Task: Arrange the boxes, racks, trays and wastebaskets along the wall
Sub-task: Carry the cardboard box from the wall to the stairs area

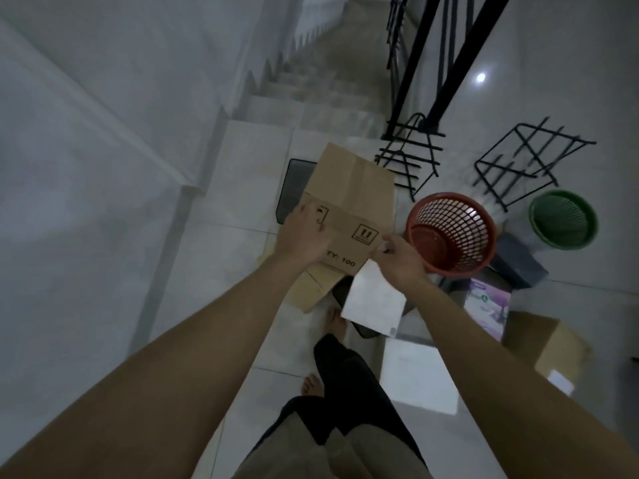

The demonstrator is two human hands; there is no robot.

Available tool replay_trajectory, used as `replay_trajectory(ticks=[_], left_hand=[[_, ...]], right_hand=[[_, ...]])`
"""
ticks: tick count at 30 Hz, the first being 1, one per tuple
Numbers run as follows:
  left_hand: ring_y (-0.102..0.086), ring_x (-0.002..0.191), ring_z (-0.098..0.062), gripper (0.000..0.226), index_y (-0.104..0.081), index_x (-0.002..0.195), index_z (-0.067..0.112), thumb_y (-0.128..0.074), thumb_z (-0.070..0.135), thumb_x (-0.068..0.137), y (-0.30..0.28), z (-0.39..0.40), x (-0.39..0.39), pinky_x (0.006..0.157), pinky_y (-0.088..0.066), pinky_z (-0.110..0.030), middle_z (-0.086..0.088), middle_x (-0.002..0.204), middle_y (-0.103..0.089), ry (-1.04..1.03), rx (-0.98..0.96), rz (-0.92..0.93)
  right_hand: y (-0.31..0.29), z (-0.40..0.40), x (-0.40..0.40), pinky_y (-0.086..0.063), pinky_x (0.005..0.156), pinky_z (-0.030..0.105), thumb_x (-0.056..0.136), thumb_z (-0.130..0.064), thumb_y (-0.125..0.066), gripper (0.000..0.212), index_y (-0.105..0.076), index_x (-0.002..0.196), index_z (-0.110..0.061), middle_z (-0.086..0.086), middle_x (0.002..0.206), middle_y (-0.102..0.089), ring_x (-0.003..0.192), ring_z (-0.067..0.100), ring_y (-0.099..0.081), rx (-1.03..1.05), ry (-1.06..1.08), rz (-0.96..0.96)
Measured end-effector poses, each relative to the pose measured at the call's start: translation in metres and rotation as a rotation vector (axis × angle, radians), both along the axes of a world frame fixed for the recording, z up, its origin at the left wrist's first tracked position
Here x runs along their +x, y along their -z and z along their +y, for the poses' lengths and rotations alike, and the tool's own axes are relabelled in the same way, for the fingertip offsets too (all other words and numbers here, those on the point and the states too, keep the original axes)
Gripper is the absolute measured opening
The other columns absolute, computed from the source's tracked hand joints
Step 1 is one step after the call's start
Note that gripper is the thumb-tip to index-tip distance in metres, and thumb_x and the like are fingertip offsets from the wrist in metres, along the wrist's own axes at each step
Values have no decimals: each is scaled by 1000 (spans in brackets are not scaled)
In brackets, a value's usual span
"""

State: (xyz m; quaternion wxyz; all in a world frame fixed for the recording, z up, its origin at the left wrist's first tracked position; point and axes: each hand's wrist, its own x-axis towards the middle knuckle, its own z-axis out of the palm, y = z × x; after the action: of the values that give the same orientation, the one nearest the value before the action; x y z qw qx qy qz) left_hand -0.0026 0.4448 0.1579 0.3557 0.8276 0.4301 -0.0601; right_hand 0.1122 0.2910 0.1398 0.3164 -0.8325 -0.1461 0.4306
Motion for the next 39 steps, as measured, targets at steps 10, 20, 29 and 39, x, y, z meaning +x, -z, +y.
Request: replay_trajectory(ticks=[10,20,29,39], left_hand=[[-45,125,-27,48,-42,142,14,-45,21,94,146,100,100,103,-41,-43,-11,141,-44,-83,67,114],[-37,131,-32,64,-27,150,30,-50,49,93,289,176,165,102,-41,-45,-11,149,-33,42,63,284],[-45,132,-28,100,-13,154,37,-73,54,76,330,204,174,96,-40,-30,-4,151,-40,15,-120,302],[-51,124,-28,103,-9,151,48,-72,60,71,294,177,104,98,-45,-35,-4,145,-44,-98,-78,258]], right_hand=[[158,76,105,-39,103,28,97,-31,-55,59,-37,149,-10,9,149,-42,131,24,-46,-80,78,-17],[303,131,151,-39,102,44,89,-51,-57,73,-29,150,-20,14,146,-32,130,35,-40,-232,120,-97],[345,124,175,-38,108,40,64,-56,-84,114,-19,154,-29,1,156,-32,137,26,-40,-110,251,140],[304,107,122,-37,111,51,51,-72,-81,128,-12,154,-40,-1,156,-33,140,26,-37,-111,226,65]])
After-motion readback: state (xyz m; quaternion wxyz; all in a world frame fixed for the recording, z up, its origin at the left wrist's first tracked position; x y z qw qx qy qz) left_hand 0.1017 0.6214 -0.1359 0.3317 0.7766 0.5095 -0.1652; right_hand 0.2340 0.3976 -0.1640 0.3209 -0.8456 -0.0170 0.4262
